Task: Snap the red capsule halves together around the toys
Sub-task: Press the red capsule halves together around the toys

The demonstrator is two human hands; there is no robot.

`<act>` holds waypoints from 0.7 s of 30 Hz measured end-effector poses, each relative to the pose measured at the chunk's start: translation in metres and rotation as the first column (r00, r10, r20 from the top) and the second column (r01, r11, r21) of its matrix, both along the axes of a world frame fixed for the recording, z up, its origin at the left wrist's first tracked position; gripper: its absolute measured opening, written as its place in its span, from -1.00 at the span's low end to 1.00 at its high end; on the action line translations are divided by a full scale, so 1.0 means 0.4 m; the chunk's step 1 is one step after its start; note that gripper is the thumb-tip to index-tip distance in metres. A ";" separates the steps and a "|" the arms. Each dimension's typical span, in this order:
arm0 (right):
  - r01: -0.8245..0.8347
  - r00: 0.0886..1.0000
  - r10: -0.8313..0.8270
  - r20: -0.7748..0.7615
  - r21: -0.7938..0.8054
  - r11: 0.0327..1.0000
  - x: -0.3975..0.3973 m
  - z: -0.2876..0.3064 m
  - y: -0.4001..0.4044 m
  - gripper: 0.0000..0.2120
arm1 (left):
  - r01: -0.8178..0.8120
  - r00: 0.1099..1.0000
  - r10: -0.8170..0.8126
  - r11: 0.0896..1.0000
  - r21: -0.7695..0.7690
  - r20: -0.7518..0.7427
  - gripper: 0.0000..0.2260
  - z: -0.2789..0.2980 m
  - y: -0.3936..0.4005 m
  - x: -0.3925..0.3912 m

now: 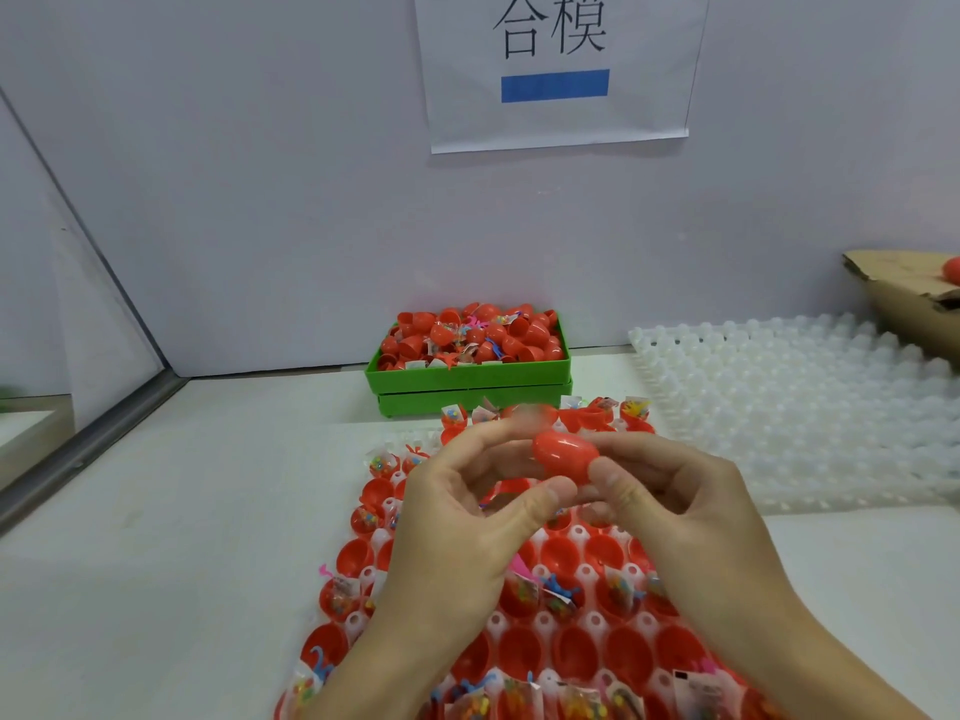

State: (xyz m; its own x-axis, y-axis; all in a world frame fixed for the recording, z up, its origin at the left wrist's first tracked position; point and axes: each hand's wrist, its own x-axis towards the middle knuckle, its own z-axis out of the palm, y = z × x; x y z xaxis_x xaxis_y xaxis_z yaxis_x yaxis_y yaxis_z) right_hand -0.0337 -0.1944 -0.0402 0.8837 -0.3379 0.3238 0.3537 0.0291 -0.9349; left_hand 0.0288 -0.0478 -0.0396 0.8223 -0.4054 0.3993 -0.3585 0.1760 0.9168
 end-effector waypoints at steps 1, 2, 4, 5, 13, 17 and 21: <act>-0.047 0.998 0.049 -0.031 0.066 0.997 0.002 -0.001 -0.001 -0.79 | -0.007 1.000 0.006 1.000 0.022 0.025 -0.69 0.001 0.001 -0.001; -0.106 0.992 0.113 -0.056 0.122 0.987 0.005 -0.003 -0.001 -0.78 | -0.021 0.999 0.019 0.999 0.036 0.044 -0.71 0.002 0.001 -0.001; -0.199 0.972 0.218 -0.089 0.184 0.963 0.007 -0.006 -0.001 -0.76 | -0.051 0.997 0.048 0.998 0.040 0.061 -0.73 0.001 0.001 -0.001; -0.225 0.964 0.248 -0.102 0.191 0.955 0.007 -0.005 -0.001 -0.75 | -0.060 0.996 0.057 0.998 0.037 0.063 -0.73 0.000 0.000 -0.001; -0.054 0.998 0.049 -0.024 -0.248 0.967 -0.005 -0.005 -0.003 -0.66 | -0.051 0.999 0.049 0.996 0.072 0.018 -0.84 -0.005 -0.003 -0.007; 0.003 1.000 -0.004 -0.004 -0.317 0.949 -0.008 -0.002 0.006 -0.59 | -0.070 0.997 0.072 0.991 0.117 -0.013 -0.81 -0.006 -0.003 -0.005; -0.008 0.996 0.007 -0.085 -0.012 1.000 0.006 0.006 -0.030 -0.81 | -0.126 0.992 0.119 0.967 0.223 0.047 -0.78 -0.004 0.011 0.012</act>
State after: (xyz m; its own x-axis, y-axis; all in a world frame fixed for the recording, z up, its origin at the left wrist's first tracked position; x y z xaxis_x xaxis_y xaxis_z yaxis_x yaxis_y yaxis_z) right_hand -0.0313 -0.2063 -0.0380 0.9106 -0.3280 0.2514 0.2727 0.0200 -0.9619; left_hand 0.0336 -0.0432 -0.0410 0.8592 -0.3848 0.3371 -0.3952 -0.0807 0.9151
